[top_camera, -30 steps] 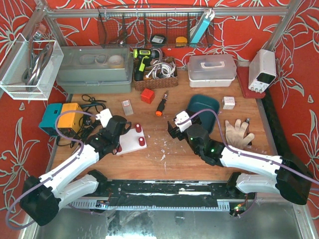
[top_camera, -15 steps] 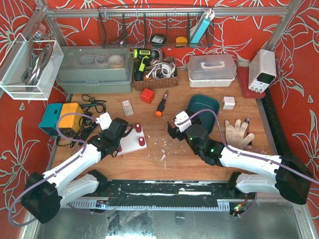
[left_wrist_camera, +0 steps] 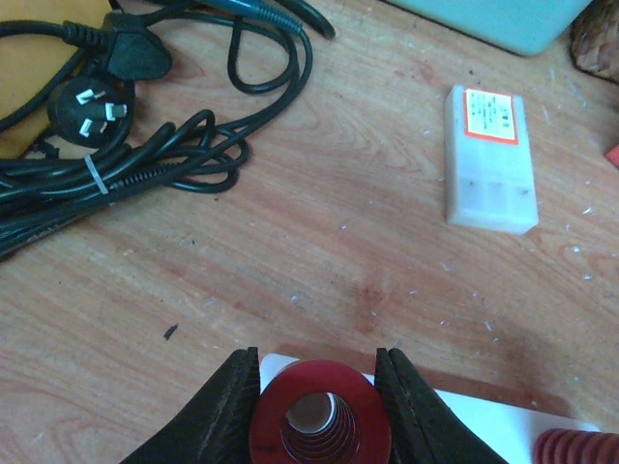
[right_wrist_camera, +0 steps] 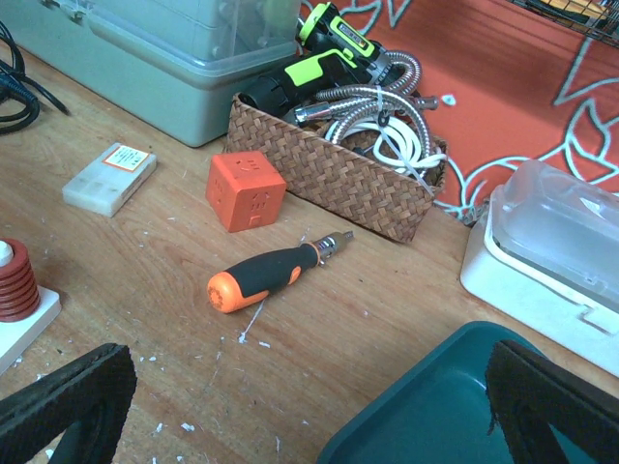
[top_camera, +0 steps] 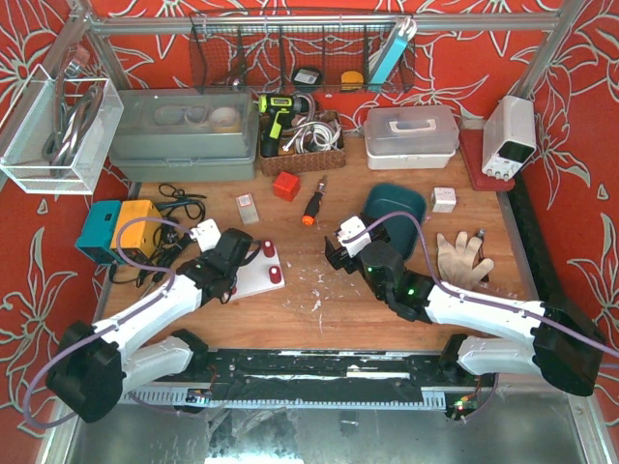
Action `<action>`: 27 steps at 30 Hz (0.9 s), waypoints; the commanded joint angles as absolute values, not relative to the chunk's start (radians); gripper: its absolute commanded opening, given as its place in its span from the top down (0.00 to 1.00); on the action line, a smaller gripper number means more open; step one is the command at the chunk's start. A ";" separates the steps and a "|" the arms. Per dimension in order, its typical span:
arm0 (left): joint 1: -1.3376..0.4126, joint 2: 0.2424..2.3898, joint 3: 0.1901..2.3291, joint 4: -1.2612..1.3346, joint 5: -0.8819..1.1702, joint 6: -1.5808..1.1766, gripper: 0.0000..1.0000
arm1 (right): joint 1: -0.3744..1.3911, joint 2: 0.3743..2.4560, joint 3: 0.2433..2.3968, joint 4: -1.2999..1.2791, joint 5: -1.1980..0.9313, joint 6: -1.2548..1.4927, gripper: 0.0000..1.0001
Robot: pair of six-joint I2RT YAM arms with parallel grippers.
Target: Install the large spring
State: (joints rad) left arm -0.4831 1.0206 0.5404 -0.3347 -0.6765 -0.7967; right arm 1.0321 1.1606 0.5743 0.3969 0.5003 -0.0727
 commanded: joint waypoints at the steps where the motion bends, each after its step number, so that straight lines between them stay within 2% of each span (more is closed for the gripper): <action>1: -0.474 1.055 0.531 -0.290 -0.708 -0.808 0.92 | 1.029 1.160 0.586 0.400 0.518 -0.084 0.01; 5: -0.472 1.055 0.530 -0.290 -0.710 -0.829 0.74 | 1.029 1.159 0.586 0.398 0.521 -0.085 0.01; 20: -0.472 1.006 0.655 -0.240 -0.709 -0.733 0.30 | 1.020 1.098 0.586 0.398 0.588 -0.119 0.01; 22: -0.472 0.999 0.675 -0.172 -0.716 -0.666 0.22 | 1.000 1.077 0.592 0.397 0.601 -0.128 0.01; 24: -0.472 0.953 0.653 -0.039 -0.717 -0.606 0.03 | 0.965 1.062 0.614 0.370 0.610 -0.113 0.01; 27: -0.472 0.909 0.563 0.262 -0.637 -0.422 0.00 | 0.897 1.043 0.644 0.334 0.603 -0.084 0.01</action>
